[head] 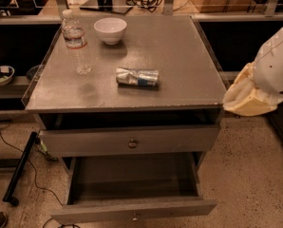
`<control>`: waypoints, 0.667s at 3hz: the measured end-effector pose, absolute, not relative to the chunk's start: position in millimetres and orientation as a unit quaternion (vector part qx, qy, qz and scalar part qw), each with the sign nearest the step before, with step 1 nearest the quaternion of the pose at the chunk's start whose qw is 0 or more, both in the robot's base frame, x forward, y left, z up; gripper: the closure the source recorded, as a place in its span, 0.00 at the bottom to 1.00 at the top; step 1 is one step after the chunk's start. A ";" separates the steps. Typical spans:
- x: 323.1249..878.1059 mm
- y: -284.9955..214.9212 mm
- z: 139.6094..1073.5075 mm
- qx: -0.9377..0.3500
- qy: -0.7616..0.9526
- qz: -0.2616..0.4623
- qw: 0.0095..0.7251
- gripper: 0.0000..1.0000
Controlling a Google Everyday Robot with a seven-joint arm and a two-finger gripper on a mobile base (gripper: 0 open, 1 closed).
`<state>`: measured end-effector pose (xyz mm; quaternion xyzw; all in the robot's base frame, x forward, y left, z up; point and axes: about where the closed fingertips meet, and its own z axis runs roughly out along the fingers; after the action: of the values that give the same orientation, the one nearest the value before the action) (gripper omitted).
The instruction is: Close middle drawer
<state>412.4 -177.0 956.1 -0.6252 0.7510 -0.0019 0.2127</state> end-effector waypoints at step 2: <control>421.9 -157.2 898.4 -0.606 0.766 0.026 0.215 1.00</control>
Offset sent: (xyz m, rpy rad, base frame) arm 0.0214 0.0307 -0.1054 0.0807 0.0867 -0.0521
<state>421.9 -157.2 898.4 -0.6059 0.7655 0.0263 0.2149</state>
